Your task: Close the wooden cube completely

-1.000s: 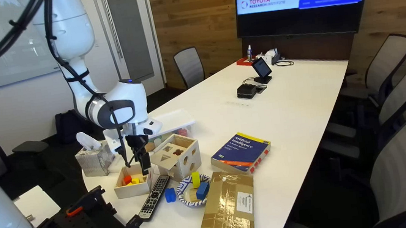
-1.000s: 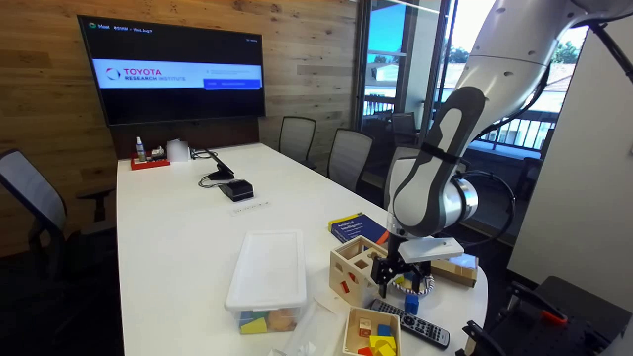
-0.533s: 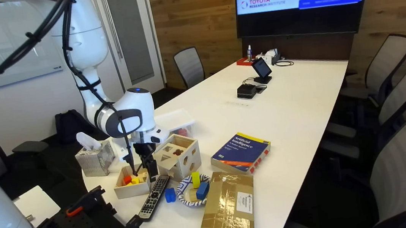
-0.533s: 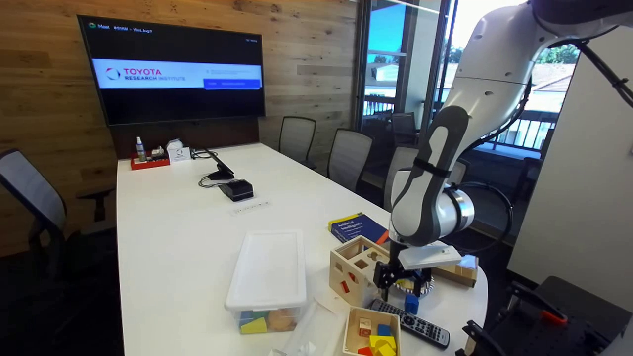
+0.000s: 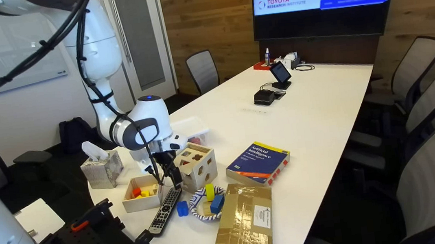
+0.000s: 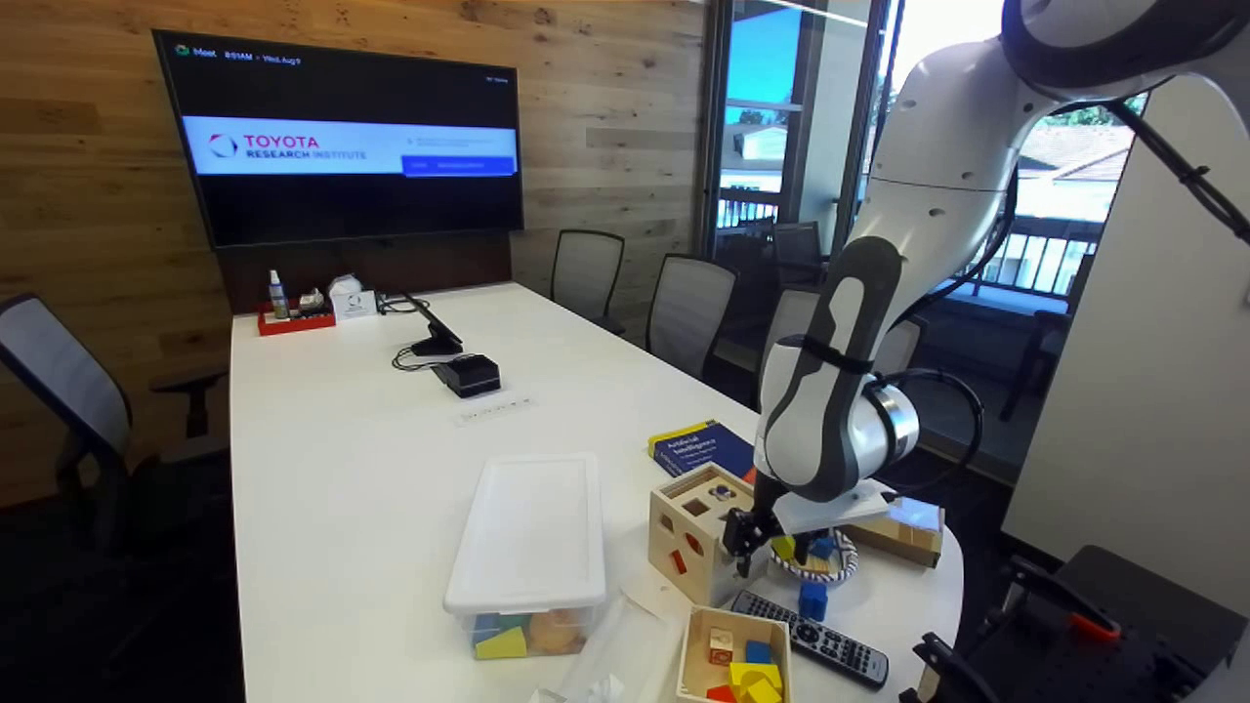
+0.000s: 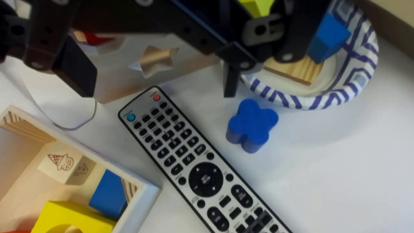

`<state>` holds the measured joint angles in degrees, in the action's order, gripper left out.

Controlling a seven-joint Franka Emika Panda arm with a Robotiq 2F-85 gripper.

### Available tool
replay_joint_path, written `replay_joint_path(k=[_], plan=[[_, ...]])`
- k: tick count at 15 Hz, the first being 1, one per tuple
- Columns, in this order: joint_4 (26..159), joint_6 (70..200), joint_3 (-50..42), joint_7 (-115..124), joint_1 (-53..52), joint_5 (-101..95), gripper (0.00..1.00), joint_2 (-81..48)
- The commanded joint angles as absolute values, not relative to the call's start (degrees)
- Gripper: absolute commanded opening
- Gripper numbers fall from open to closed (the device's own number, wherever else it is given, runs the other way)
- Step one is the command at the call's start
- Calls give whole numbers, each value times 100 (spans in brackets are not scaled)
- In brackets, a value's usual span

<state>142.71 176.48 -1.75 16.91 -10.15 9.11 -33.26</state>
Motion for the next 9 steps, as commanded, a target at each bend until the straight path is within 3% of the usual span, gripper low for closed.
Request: replay_joint_path(k=[1,9], plan=[[14079,17975,-511,1655,-1417,832,100,-3526],[13873,18164,-704,1476,-1602,771,100,-3632]])
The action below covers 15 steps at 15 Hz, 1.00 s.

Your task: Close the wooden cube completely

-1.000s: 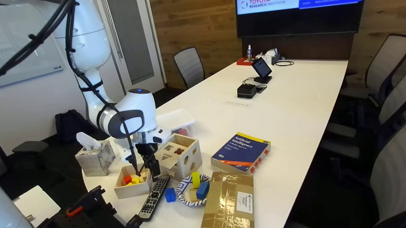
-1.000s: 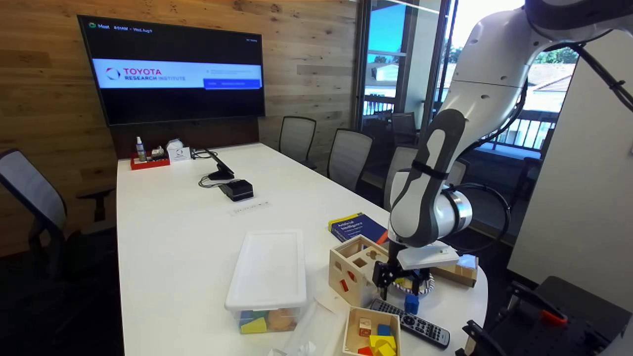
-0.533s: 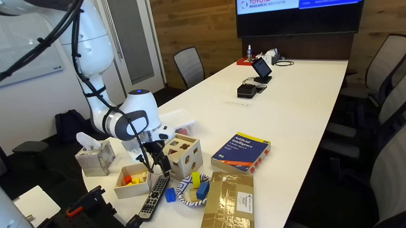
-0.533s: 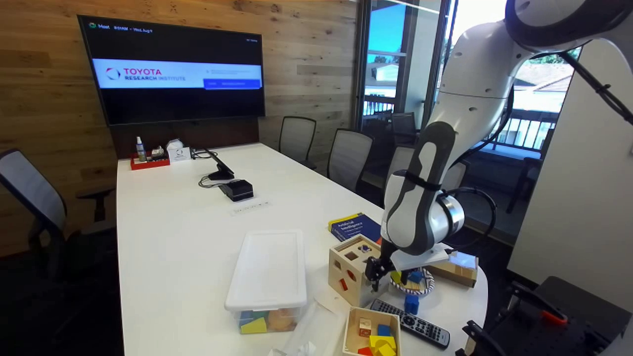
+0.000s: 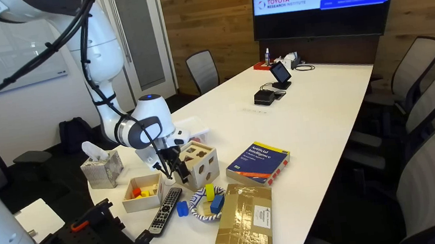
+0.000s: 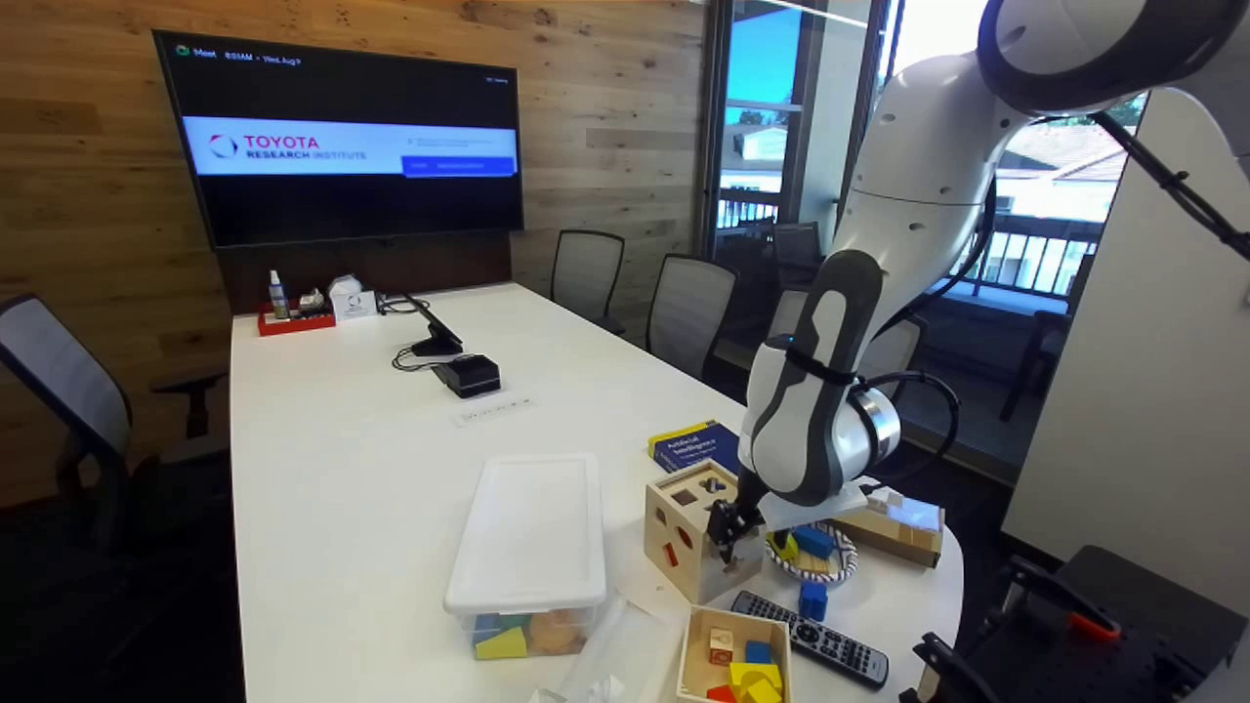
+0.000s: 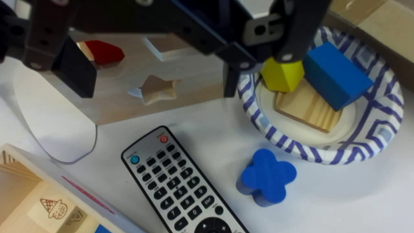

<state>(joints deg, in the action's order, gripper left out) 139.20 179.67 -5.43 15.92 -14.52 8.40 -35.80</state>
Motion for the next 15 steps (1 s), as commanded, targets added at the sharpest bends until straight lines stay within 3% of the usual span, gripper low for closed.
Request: replay_joint_path(k=[1,15], plan=[[13870,18168,-716,1452,-1608,760,100,-3621],[13993,18638,-370,914,-1259,645,100,-3492]])
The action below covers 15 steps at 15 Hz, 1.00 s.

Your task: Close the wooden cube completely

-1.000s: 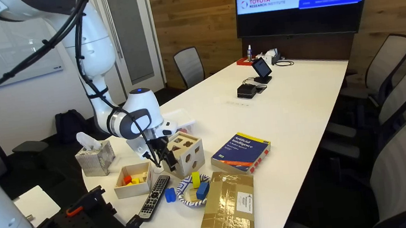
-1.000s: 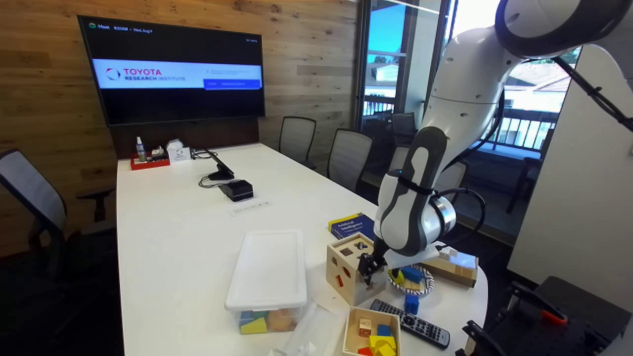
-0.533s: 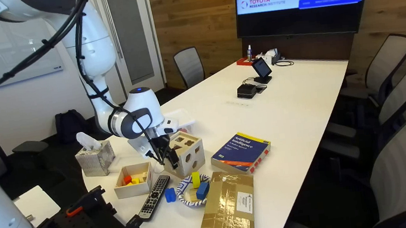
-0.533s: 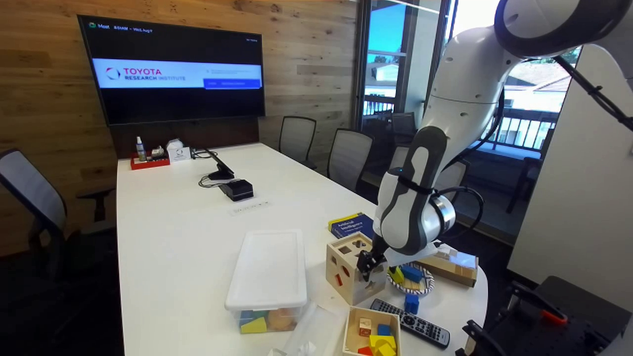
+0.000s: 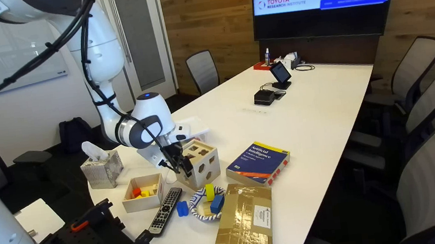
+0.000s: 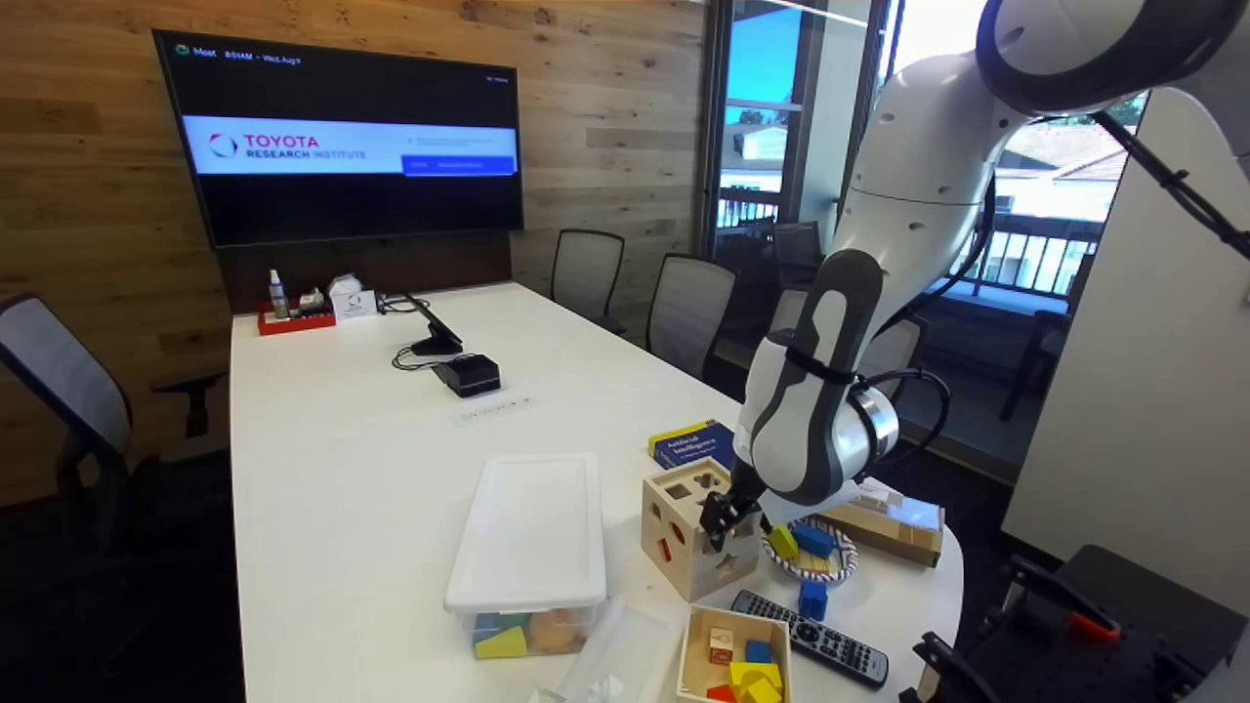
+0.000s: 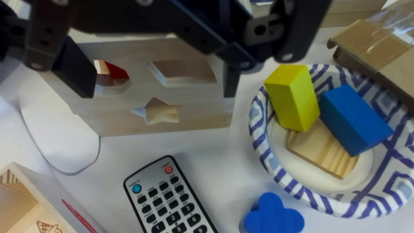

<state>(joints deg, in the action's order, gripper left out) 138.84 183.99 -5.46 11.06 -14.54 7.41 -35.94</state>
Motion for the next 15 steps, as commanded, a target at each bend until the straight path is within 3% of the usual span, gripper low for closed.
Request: replay_joint_path(k=[1,6,15], plan=[[14053,18602,-284,829,-1175,617,100,-3412],[14570,18079,-179,639,-1068,538,100,-2729],[14913,16969,-1788,890,-2169,-746,100,-1009]])
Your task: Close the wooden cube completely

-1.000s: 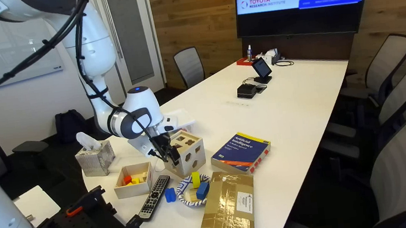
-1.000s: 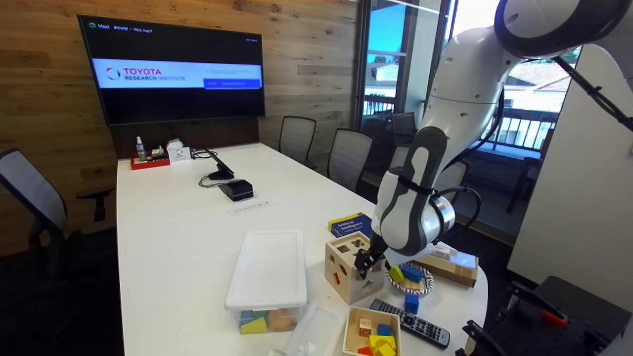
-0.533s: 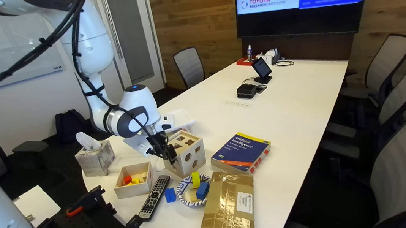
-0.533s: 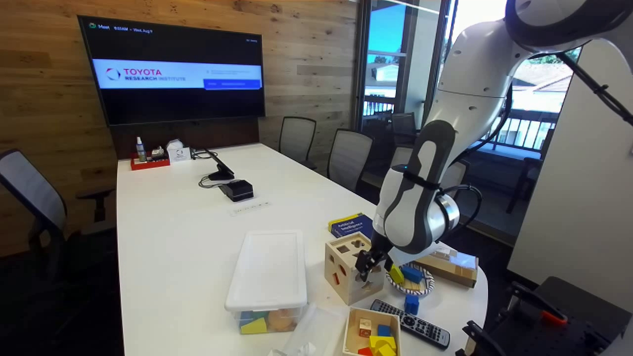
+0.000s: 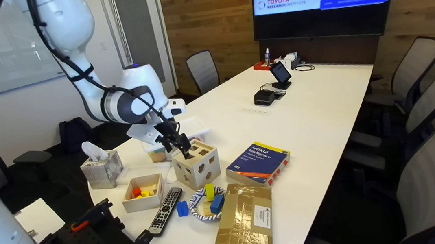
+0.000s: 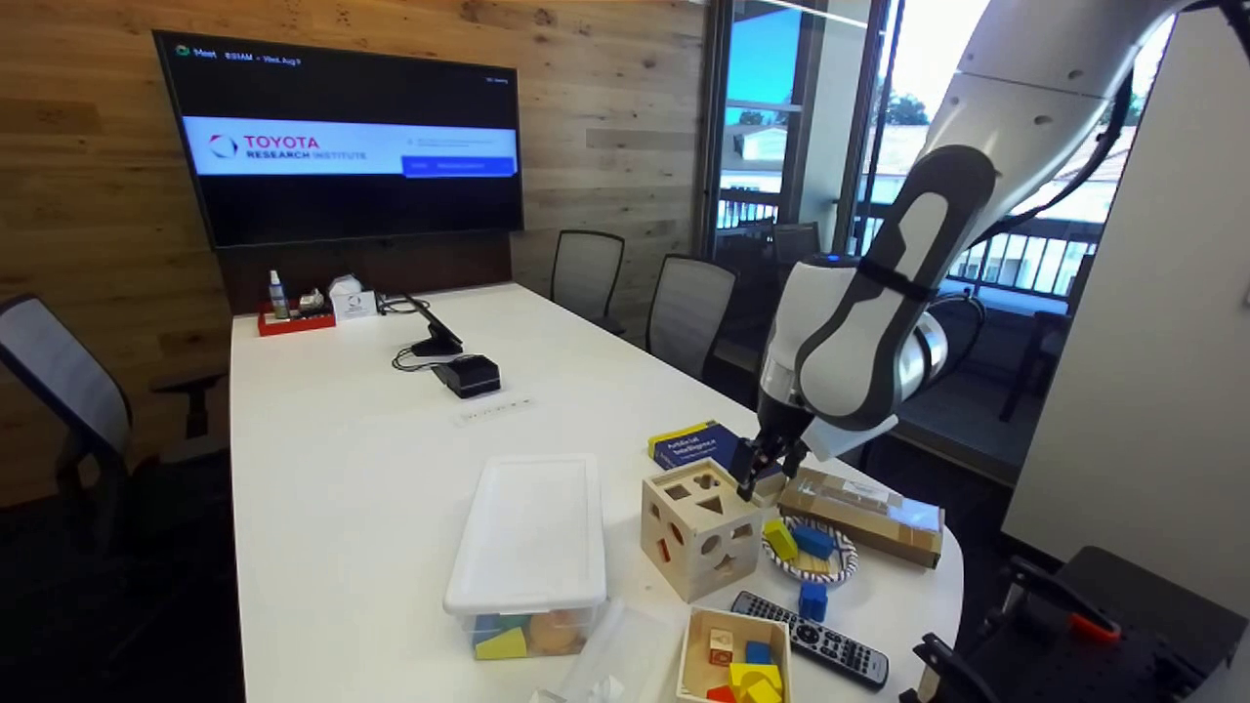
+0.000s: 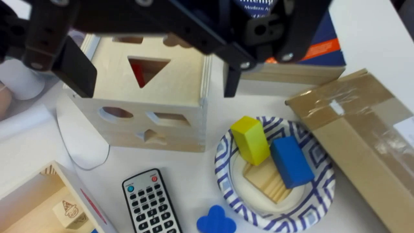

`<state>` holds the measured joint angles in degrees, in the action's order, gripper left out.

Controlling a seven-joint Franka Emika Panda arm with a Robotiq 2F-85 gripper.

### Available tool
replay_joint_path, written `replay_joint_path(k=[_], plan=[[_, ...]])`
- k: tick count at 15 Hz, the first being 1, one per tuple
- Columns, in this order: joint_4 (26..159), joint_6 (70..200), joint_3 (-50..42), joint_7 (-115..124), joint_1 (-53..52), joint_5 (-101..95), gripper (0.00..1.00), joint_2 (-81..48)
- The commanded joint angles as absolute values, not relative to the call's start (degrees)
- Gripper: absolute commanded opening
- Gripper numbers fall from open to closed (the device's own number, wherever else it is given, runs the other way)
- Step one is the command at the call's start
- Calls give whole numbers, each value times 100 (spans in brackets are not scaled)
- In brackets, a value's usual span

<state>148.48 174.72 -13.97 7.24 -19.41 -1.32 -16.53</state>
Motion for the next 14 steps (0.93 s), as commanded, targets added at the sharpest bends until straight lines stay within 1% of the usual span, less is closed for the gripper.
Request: replay_joint_path(k=[1,2,4,9,14], plan=[[14852,16768,-1770,935,-2095,-1022,100,-838],[14768,16563,-1692,1015,-1972,-1285,100,-719],[14675,16175,-1253,888,-1571,-1420,100,-450],[14434,15467,-409,550,-916,-1096,100,-157],[14297,15261,-97,572,-632,-1167,100,-154]])
